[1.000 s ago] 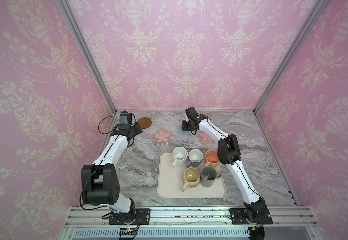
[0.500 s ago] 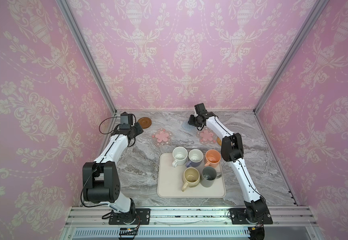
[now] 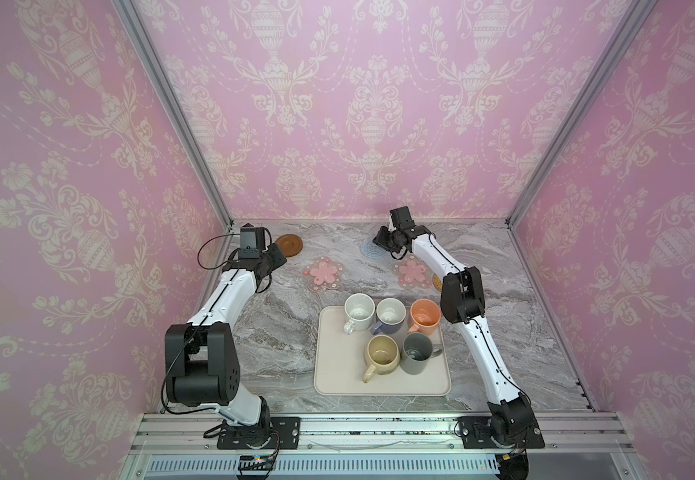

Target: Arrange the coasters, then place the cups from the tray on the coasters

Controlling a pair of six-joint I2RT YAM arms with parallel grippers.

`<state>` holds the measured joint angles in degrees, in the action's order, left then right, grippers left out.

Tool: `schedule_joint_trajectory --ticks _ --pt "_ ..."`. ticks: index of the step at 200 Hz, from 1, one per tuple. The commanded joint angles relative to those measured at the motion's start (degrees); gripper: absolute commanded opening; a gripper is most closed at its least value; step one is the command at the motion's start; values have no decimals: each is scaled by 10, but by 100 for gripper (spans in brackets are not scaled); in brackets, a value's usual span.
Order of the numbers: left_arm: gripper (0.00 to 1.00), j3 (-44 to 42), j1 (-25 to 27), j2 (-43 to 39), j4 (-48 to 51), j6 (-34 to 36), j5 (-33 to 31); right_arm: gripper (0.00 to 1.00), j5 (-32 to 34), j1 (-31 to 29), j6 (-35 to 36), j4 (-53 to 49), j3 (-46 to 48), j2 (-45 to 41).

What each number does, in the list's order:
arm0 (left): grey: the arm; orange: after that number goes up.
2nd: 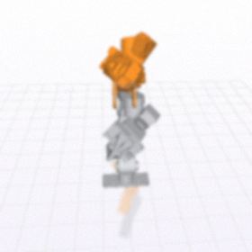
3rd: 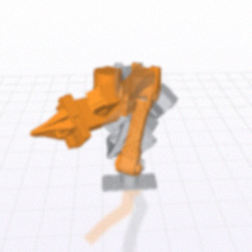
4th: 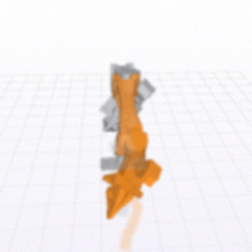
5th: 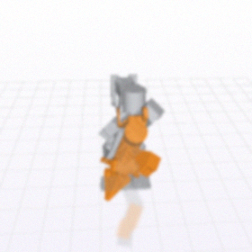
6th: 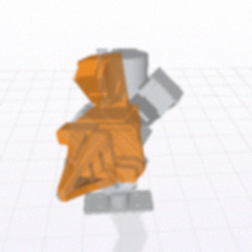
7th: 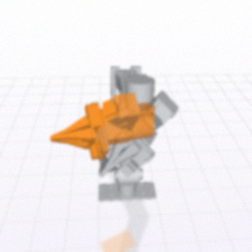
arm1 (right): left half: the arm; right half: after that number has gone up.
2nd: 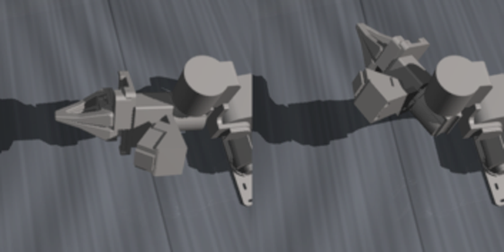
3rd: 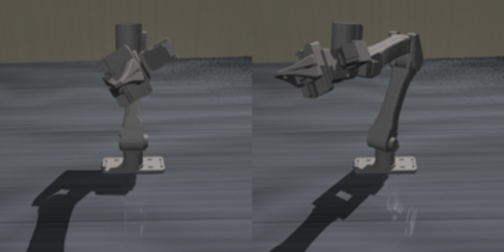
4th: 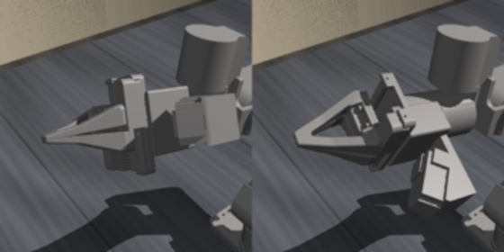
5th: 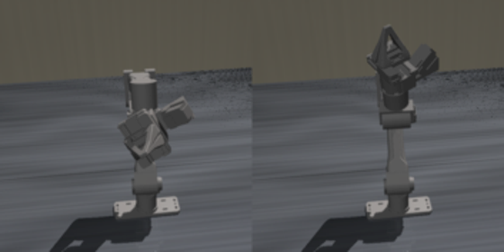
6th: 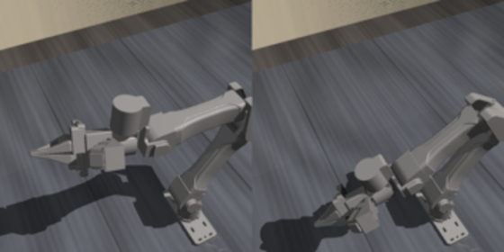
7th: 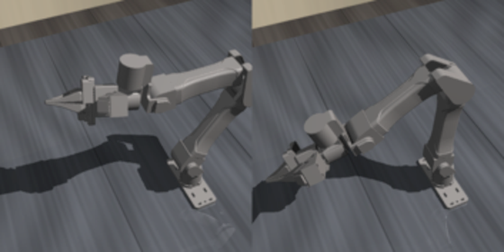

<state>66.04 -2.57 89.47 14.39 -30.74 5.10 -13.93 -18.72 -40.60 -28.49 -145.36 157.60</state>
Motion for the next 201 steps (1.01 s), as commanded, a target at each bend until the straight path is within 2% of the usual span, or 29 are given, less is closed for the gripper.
schedule_joint_trajectory --ticks 1,25,58,128,168,201 --pt "32 -11 -4 -6 2 -10 13 34 -17 1 7 11 3 -11" --pt "32 -12 -4 -22 12 -2 9 35 -2 1 48 33 63 -75" --pt "32 -13 -4 -49 31 8 6 43 21 3 104 74 180 -187" --pt "33 -27 -4 -116 71 26 -8 45 56 38 115 167 507 -429" --pt "33 -32 -4 -144 91 40 -25 45 108 71 151 123 640 -533" --pt "34 -30 -5 -152 93 33 -20 39 148 101 171 90 718 -586"
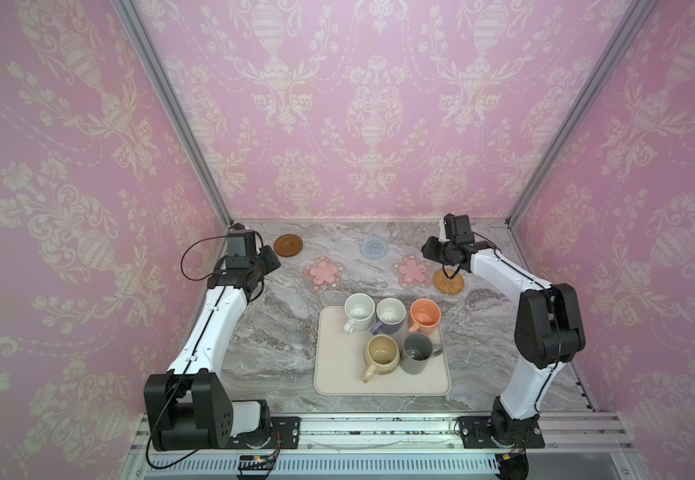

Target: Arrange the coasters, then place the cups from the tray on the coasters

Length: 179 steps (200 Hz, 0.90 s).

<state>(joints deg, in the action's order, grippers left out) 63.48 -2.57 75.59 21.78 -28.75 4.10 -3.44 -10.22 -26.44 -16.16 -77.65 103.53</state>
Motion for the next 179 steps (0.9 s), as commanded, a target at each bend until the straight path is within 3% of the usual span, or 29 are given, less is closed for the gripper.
schedule_joint_trajectory --ticks 1,48,179 --pt "34 -5 -5 -13 19 13 -9 39 43 17 29 -33 44 -45" --pt "34 -1 -4 -15 18 -1 4 32 62 49 32 -60 97 -64" --pt "34 -2 -4 -14 33 0 -1 21 65 59 11 -75 84 39"
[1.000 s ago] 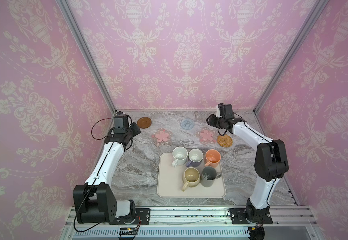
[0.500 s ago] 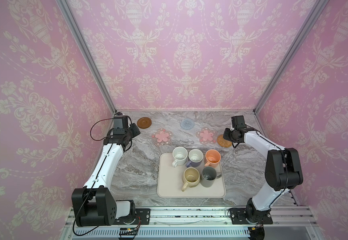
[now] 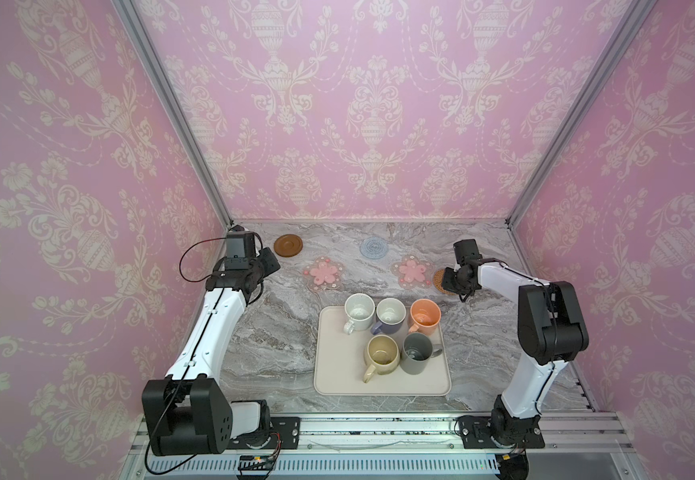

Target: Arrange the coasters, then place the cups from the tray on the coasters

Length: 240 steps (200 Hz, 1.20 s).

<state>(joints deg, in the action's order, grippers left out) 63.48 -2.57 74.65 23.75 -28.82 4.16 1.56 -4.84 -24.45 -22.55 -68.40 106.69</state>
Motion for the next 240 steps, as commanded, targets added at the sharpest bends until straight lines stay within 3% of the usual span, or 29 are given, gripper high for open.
schedule_joint_trajectory --ticks 1,150,240 --pt "34 -2 -4 -4 13 1 -1 21 14 5 -9 -10 -9 8" --pt "34 -14 -4 13 3 -2 0 19 15 8 -29 -31 -63 78" --pt "34 -17 -4 21 2 1 -1 19 -5 19 -36 -80 -194 167"
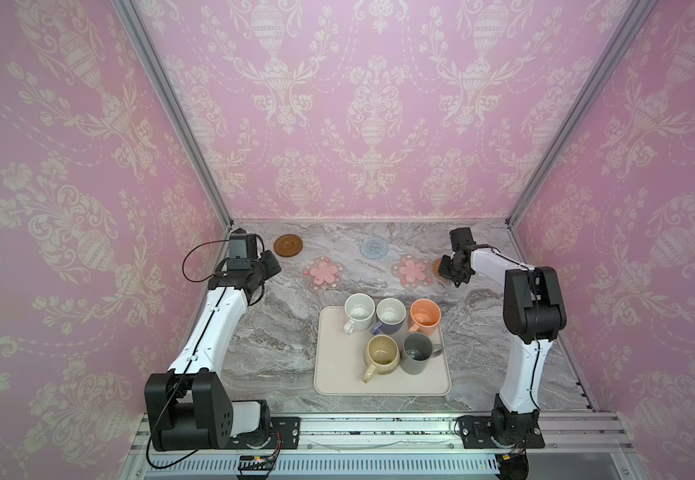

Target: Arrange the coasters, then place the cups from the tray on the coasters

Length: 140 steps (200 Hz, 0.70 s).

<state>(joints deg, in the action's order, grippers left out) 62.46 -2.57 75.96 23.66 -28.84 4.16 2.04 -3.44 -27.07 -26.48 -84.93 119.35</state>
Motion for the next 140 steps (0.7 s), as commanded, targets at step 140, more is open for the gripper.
schedule_joint_trajectory --ticks 140 --pt "34 -4 -4 48 -17 -11 13 19 -41 13 -29 -91 -224 162"
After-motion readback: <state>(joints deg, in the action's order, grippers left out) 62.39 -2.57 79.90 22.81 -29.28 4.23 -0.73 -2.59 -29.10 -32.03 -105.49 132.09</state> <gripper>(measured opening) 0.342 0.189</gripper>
